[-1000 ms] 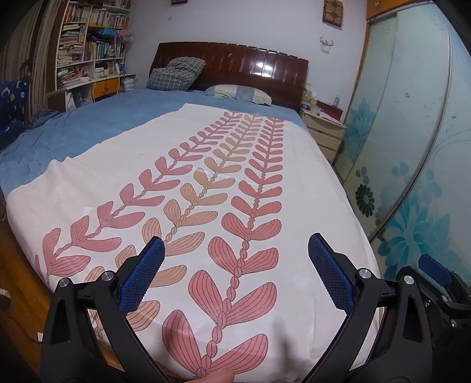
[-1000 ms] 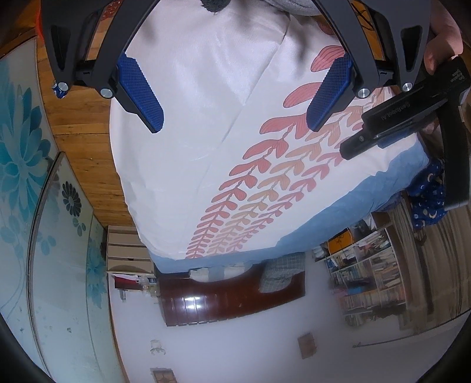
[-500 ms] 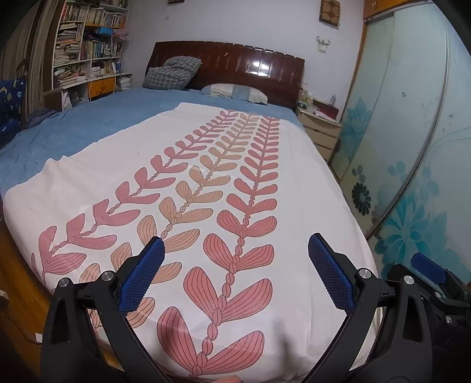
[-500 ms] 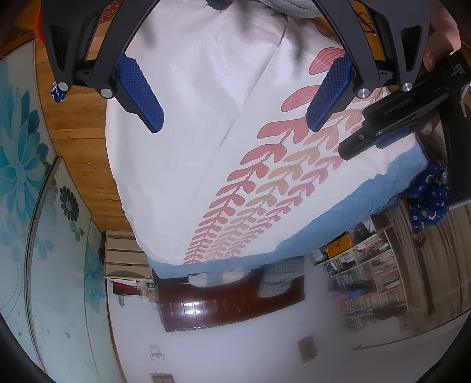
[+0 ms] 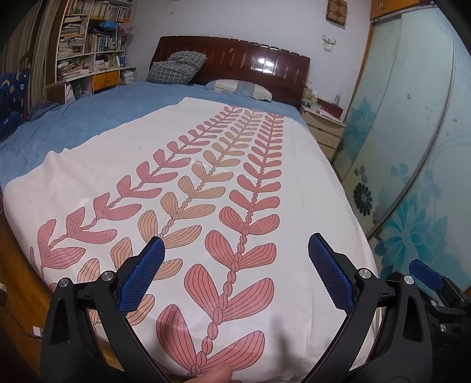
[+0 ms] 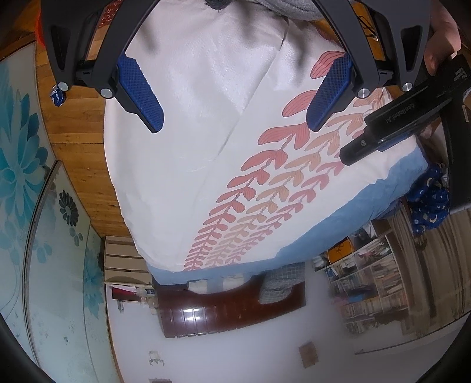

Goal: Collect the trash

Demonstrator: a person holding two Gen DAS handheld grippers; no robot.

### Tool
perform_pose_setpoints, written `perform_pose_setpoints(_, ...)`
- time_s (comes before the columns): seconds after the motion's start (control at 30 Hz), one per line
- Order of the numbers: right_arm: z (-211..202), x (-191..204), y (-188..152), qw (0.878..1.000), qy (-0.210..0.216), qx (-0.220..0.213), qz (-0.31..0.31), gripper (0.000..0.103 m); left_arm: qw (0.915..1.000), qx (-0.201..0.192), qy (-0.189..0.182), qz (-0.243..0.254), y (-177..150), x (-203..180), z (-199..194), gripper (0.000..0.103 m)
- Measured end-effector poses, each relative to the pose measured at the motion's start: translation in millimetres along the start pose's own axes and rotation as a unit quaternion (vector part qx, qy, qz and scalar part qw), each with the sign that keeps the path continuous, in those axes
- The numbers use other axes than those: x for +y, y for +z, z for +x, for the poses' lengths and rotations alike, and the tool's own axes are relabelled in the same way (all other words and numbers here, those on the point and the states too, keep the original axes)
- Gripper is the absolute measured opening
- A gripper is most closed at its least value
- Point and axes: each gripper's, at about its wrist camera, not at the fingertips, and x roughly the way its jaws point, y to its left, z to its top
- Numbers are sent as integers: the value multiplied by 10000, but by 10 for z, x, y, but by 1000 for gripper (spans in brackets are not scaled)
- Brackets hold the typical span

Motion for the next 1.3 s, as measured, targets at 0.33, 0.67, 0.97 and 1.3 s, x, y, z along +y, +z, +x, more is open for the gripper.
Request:
perform_pose_setpoints(0.33,24,-13,-9,10000,10,49,-5,96,10000,-51,-22,-22,-13,31,-12,97)
perform_pose_setpoints(0.67,21,11,-28,10000,10,77,-19,96,10000,-68,-29,-35,-9,28,-16,97)
perform_pose_setpoints(0.97,24,43,-39,10000,2,82,-53,96,9996,30,127,-249,10,105,28,97)
perform_pose_setpoints(1.3,27,52,-50,9999,6,92,-56,96,9994,-223,40,-277,10,121,-48,97)
